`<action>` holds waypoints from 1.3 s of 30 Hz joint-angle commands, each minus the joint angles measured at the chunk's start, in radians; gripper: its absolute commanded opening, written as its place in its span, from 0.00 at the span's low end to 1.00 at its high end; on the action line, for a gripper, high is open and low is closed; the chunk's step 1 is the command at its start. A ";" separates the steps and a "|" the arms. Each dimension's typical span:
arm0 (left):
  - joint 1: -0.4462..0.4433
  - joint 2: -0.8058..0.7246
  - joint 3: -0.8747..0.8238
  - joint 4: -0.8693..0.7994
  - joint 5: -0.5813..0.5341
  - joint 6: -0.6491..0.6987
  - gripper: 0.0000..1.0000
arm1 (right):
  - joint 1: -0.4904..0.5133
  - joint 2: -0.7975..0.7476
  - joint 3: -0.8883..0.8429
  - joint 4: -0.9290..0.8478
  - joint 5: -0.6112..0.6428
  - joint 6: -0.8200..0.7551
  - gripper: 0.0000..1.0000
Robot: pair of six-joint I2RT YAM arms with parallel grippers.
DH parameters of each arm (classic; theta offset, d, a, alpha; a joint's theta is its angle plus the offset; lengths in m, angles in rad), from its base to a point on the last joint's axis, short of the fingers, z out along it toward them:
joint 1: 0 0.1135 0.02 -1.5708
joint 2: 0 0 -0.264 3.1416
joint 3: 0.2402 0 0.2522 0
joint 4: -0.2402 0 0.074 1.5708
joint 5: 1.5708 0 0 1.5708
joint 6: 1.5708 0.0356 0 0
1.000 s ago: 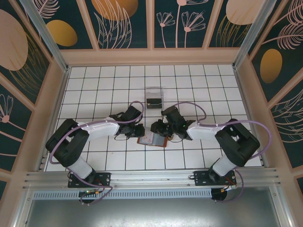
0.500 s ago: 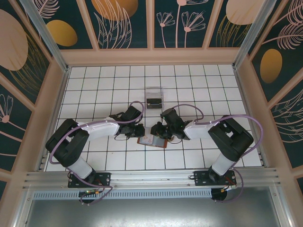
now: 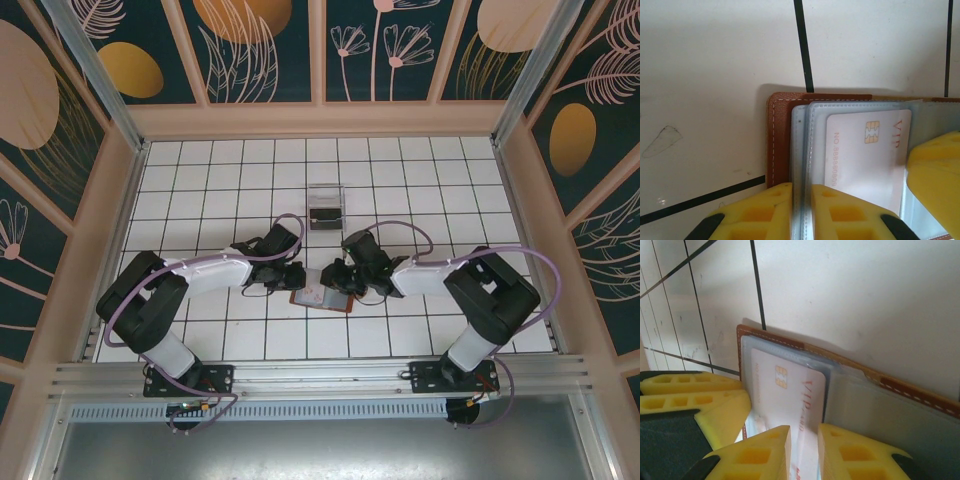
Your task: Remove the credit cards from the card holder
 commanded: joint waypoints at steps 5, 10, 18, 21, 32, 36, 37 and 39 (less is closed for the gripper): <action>-0.010 0.042 -0.021 -0.087 -0.025 -0.005 0.18 | -0.002 -0.032 -0.021 0.008 0.019 -0.011 0.23; -0.011 0.042 -0.022 -0.089 -0.023 -0.005 0.18 | -0.004 0.020 -0.022 0.045 -0.018 -0.014 0.22; -0.011 0.038 -0.026 -0.090 -0.022 -0.005 0.18 | -0.004 0.066 -0.018 0.066 -0.024 -0.018 0.20; -0.011 0.040 -0.026 -0.090 -0.019 -0.005 0.18 | -0.004 0.077 -0.020 0.077 -0.027 -0.022 0.19; -0.013 0.040 -0.031 -0.090 -0.017 -0.005 0.18 | -0.013 0.100 -0.070 0.222 -0.072 0.005 0.13; -0.013 0.035 -0.034 -0.090 -0.023 -0.007 0.18 | -0.018 0.090 -0.093 0.242 -0.066 0.013 0.09; -0.013 0.034 -0.035 -0.090 -0.023 -0.008 0.18 | -0.020 0.086 -0.097 0.241 -0.064 0.014 0.09; -0.013 0.034 -0.038 -0.089 -0.026 -0.010 0.18 | -0.023 0.071 -0.109 0.240 -0.059 0.015 0.07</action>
